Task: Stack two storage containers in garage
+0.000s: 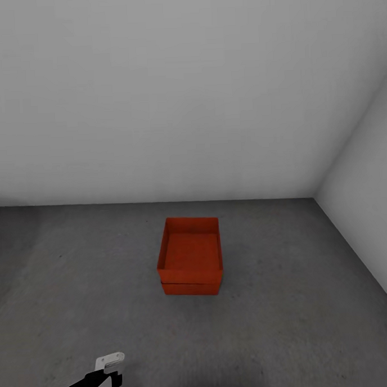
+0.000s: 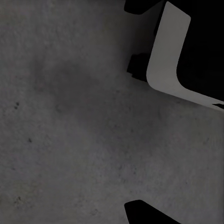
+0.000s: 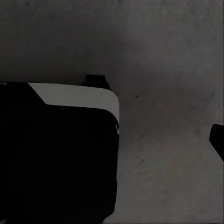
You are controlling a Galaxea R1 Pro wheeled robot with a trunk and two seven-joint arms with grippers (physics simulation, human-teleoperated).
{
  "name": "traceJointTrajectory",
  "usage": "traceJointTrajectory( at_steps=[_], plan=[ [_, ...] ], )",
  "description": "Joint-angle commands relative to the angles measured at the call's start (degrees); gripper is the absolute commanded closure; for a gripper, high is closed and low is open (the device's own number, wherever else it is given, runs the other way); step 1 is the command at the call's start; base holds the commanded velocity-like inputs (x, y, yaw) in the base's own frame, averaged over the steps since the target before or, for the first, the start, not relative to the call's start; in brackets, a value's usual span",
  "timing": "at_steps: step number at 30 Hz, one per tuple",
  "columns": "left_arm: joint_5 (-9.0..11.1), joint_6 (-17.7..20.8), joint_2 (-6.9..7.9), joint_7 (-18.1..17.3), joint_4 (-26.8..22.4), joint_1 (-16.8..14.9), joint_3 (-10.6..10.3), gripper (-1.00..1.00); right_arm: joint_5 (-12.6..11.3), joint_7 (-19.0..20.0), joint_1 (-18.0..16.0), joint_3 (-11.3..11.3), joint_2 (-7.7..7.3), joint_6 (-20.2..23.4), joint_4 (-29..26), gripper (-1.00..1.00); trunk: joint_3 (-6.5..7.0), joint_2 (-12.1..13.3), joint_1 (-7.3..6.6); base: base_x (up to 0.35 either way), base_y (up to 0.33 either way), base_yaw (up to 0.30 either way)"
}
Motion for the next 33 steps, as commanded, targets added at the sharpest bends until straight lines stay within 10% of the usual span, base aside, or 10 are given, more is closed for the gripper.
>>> traceJointTrajectory(
  at_steps=[1,16,33],
  plan=[
    [0.4,0.2,0.00,0.1,0.0,0.0,-0.5,-1.00,-0.6,0.0,0.0,0.4,0.14,-0.5,0.2,-1.00,-0.03,0.0,0.01,0.000,0.000,0.000],
    [0.4,0.2,0.00,0.1,0.0,0.0,-0.5,-1.00,-0.5,8.4,3.8,0.3,-0.08,-2.6,0.2,-1.00,1.13,0.0,0.01,0.000,0.000,0.000],
    [0.4,0.2,0.00,0.1,0.0,0.0,-0.5,-1.00,-0.6,8.9,3.8,0.3,-0.21,-2.5,0.2,-1.00,2.69,0.0,0.01,0.000,0.000,0.000]
  ],
)
